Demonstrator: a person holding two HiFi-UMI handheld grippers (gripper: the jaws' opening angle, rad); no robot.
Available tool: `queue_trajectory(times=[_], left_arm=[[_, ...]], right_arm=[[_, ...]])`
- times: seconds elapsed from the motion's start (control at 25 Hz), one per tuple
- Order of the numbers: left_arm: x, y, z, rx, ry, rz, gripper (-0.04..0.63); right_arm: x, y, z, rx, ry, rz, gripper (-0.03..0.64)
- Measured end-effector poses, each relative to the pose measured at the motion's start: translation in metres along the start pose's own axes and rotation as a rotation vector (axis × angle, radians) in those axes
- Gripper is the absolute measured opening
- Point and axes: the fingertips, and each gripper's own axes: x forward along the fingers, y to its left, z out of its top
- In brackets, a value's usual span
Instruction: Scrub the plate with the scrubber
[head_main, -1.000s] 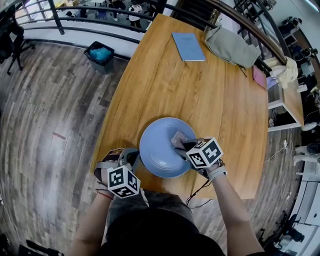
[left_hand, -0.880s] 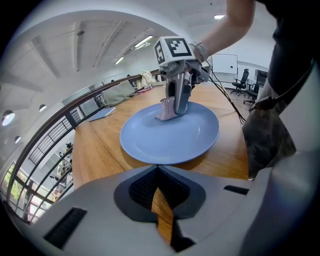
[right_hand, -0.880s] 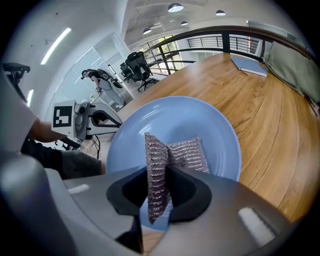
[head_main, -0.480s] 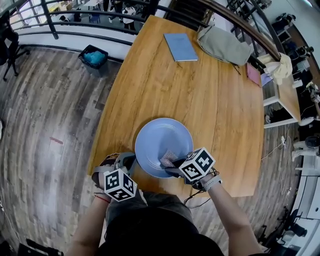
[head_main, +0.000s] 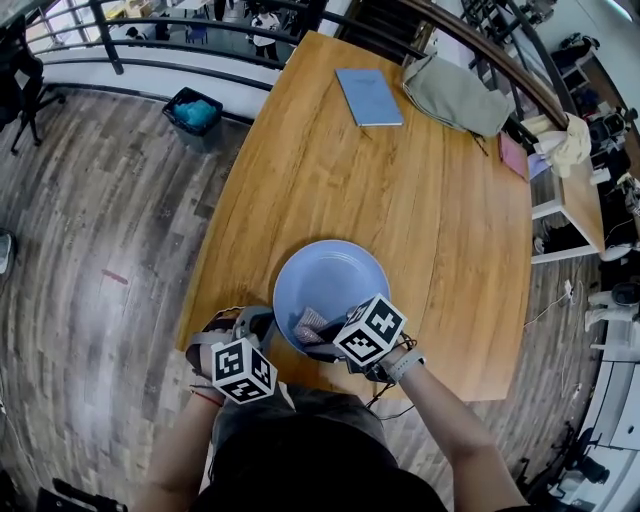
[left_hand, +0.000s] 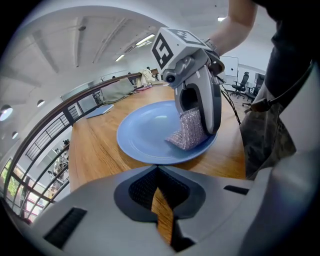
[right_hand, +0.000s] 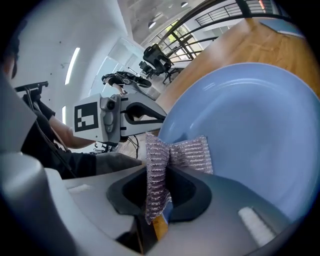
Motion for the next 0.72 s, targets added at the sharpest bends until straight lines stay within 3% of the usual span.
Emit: queue_trajectory(times=[0.4,0.72], left_arm=[[0.0,0.001,0.0,-0.005,0.022,0.007,-0.004],[0.002,0.002,0.0,-0.005,0.034,0.009,-0.005]], right_arm=[[0.009,0.0,0.052,-0.072,-0.039,0.068,0.092],[-0.015,-0.036,0.095,-0.098,-0.151,-0.035,0.091]])
